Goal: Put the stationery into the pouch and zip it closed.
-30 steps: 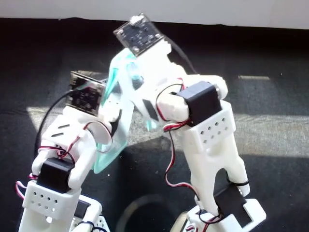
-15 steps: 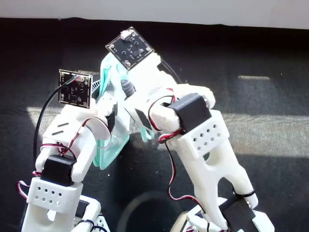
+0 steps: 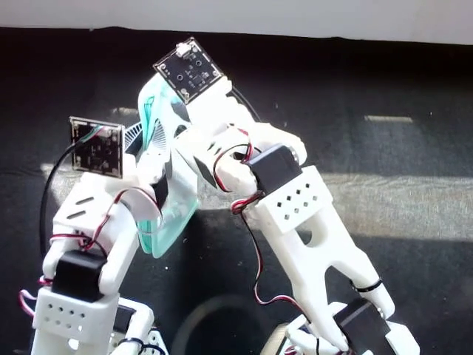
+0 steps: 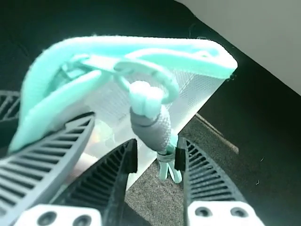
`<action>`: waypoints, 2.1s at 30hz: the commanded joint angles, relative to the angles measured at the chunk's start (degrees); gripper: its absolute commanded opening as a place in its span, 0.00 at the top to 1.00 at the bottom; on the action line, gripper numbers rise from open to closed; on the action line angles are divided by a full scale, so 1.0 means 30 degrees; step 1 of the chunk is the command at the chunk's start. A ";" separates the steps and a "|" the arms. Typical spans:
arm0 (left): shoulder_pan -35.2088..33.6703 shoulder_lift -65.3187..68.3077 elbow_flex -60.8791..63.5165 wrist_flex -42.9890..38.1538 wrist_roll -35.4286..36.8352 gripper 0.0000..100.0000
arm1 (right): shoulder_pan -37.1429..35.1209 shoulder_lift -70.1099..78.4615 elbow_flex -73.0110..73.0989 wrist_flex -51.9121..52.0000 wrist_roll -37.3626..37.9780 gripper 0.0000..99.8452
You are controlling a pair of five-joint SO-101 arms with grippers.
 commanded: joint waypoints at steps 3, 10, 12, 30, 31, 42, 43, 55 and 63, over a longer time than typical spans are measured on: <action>0.0923 -0.1128 -0.0190 0.0440 0.0205 0.99 | 0.0923 -0.0337 -0.0044 -0.1216 -0.0117 0.85; 0.0923 -0.1128 -0.0190 0.0440 0.0234 0.99 | 0.1099 -0.0366 -0.0161 -0.1245 -0.0088 0.85; 0.0952 -0.1128 -0.0190 0.0440 0.0234 0.99 | 0.1099 -0.0366 -0.0161 -0.1245 -0.0088 0.85; 0.0952 -0.1128 -0.0190 0.0967 0.0205 0.99 | 0.1099 0.0454 -0.0513 -0.1275 -0.0059 0.79; 0.0952 -0.1128 -0.0190 0.0967 0.0176 0.99 | 0.1128 0.0659 -0.0630 -0.1275 -0.0059 0.79; 0.0835 -0.1128 -0.0190 0.0938 0.0147 0.99 | 0.1333 0.1216 -0.2740 0.0777 -0.0117 0.76; 0.0835 -0.1128 -0.0190 0.0908 0.0147 0.99 | 0.1333 0.1216 -0.3062 0.1216 -0.0117 0.75; 0.0952 -0.1099 -0.0190 0.0879 0.0147 0.99 | 0.1158 0.1392 -0.4147 0.1714 -0.0059 0.75; 0.0952 -0.1099 -0.0190 0.0908 0.0147 0.99 | -0.0396 0.1451 -0.3971 0.0073 -0.0059 0.75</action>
